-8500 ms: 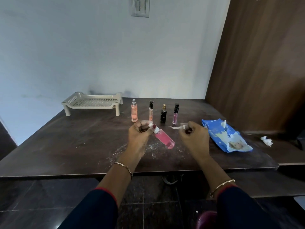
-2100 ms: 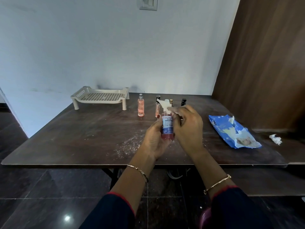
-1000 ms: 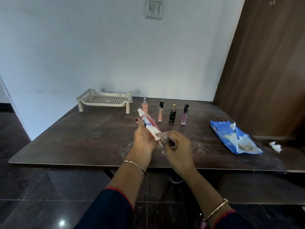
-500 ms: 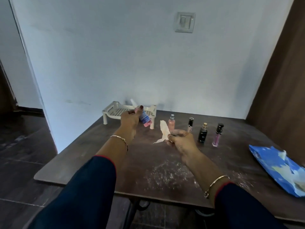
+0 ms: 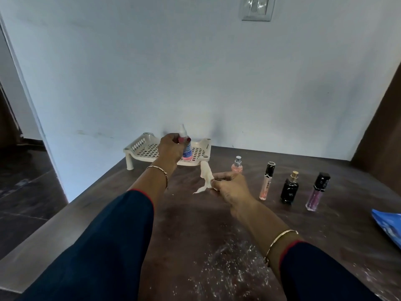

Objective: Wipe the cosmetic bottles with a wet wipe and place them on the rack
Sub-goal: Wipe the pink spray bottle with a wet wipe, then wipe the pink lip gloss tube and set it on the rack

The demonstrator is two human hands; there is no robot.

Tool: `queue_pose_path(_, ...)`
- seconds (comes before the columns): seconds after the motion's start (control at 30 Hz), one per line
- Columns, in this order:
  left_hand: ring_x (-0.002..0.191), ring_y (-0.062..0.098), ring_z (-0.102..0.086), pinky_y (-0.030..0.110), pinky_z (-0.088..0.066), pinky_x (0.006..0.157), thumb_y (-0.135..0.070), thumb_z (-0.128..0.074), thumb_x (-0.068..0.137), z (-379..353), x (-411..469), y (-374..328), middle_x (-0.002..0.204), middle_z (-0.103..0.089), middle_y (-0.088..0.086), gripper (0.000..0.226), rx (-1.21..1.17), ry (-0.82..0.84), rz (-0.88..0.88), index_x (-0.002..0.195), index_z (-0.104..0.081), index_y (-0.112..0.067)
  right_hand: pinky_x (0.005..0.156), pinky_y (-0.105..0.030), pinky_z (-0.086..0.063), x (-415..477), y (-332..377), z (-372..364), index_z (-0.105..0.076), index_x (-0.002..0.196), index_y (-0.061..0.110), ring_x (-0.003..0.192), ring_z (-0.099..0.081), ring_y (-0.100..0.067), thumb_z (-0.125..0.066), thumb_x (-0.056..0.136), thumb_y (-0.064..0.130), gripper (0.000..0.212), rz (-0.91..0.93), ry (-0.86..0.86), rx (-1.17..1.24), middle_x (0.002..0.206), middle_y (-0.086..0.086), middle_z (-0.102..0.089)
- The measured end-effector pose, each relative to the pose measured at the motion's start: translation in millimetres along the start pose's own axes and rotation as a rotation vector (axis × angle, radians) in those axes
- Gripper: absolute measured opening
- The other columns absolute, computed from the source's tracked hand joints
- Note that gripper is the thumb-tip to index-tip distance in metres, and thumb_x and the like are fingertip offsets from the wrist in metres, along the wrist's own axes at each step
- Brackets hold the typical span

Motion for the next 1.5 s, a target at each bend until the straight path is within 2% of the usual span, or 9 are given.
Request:
queue_pose_path(0.27,0.100,0.026,-0.065,0.041,-0.051,0.092,-0.023,-0.071,0.082,-21.5,4.3,10.4,0.104,-0.071,0.013,0.026,0.140,0.074,-0.055,0.101,-0.069,-0.005,0.048,-0.014,-0.052,4.7,-2.8,-2.0,-0.064,0.101,-0.003,0.075,-0.063,-0.017,-0.060,0.085,-0.010,0.018,-0.035,0.036,0.013,0.107,-0.021,-0.064)
queue_pose_path(0.43,0.093,0.024,-0.065,0.035,-0.049,0.085,-0.024,-0.065,0.087,-28.3,5.8,9.4,0.103,-0.072,0.012,0.018,0.223,0.082,-0.065,0.092,-0.070,-0.008,0.051,-0.014,-0.054,3.0,-3.0,8.5,-0.064,0.101,-0.005,0.065,-0.062,-0.013,-0.059,0.084,-0.010,0.018,-0.023,0.038,0.010,0.092,-0.016,-0.065)
queue_pose_path(0.6,0.127,0.025,-0.048,0.035,-0.037,0.108,-0.023,-0.070,0.083,-18.9,-7.8,-7.2,0.137,-0.053,0.010,0.052,0.259,0.067,-0.022,0.129,-0.053,-0.008,0.058,-0.018,-0.056,-13.9,3.3,27.8,-0.065,0.084,0.004,0.068,-0.063,-0.014,-0.060,0.085,-0.010,0.015,-0.043,0.024,0.047,0.083,-0.009,-0.066)
queue_pose_path(0.73,0.125,0.025,-0.048,0.030,-0.037,0.101,-0.018,-0.068,0.083,-16.5,-43.0,-37.7,0.134,-0.051,0.013,0.048,0.284,0.000,-0.088,0.128,-0.052,-0.012,0.053,-0.017,-0.055,-43.1,16.4,52.1,-0.062,0.076,0.007,0.072,-0.063,-0.018,-0.058,0.085,-0.013,0.021,-0.038,-0.009,0.072,0.085,-0.011,-0.064)
queue_pose_path(0.87,0.122,0.027,-0.047,0.037,-0.040,0.101,-0.021,-0.066,0.081,-34.8,-93.9,-66.6,0.131,-0.047,0.010,0.040,0.269,-0.052,-0.104,0.120,-0.056,-0.022,0.052,-0.018,-0.054,-75.3,26.2,91.1,-0.061,0.075,0.005,0.066,-0.062,-0.017,-0.057,0.084,-0.015,0.022,-0.020,-0.079,0.083,0.079,-0.012,-0.064)
queue_pose_path(1.03,0.125,0.023,-0.044,0.041,-0.032,0.098,-0.031,-0.062,0.083,-88.8,-154.9,-101.5,0.130,-0.048,0.000,0.022,0.484,0.117,-0.223,0.104,-0.062,-0.036,0.048,-0.017,-0.055,-105.3,27.6,151.8,-0.061,0.082,-0.001,0.070,-0.063,-0.021,-0.057,0.084,-0.016,0.015,-0.031,-0.200,0.076,0.095,-0.021,-0.063)
queue_pose_path(1.2,0.112,0.015,-0.051,0.036,-0.025,0.085,-0.025,-0.053,0.083,-141.2,-194.8,-119.4,0.117,-0.056,-0.008,0.022,0.715,0.275,-0.504,0.094,-0.070,-0.035,0.052,-0.022,-0.055,-110.3,23.8,207.6,-0.062,0.078,0.004,0.070,-0.063,-0.024,-0.059,0.083,-0.013,0.017,-0.019,-0.324,0.029,0.089,-0.019,-0.063)
queue_pose_path(1.33,0.109,0.013,-0.052,0.035,-0.018,0.082,-0.021,-0.045,0.088,-177.6,-204.1,-110.7,0.111,-0.062,-0.012,0.030,0.817,0.376,-0.633,0.099,-0.068,-0.036,0.076,-0.039,-0.057,-97.0,11.0,242.6,-0.061,0.076,0.009,0.063,-0.062,-0.020,-0.064,0.081,-0.008,0.017,-0.009,-0.395,0.023,0.078,-0.014,-0.066)
queue_pose_path(1.5,0.120,0.014,-0.045,0.038,-0.020,0.093,-0.034,-0.045,0.094,-215.9,-192.1,-94.9,0.119,-0.061,-0.012,0.030,0.903,0.470,-0.656,0.119,-0.058,-0.041,0.064,-0.031,-0.052,-74.2,-2.6,269.3,-0.054,0.078,0.008,0.063,-0.060,-0.019,-0.061,0.082,-0.009,0.019,0.054,-0.463,0.062,0.078,-0.014,-0.062)
Point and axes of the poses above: each hand's wrist, its own x-axis towards the middle knuckle, its own z-axis out of the back of the hand, y = z × x, the point moved 3 cm from there along x, towards the middle knuckle
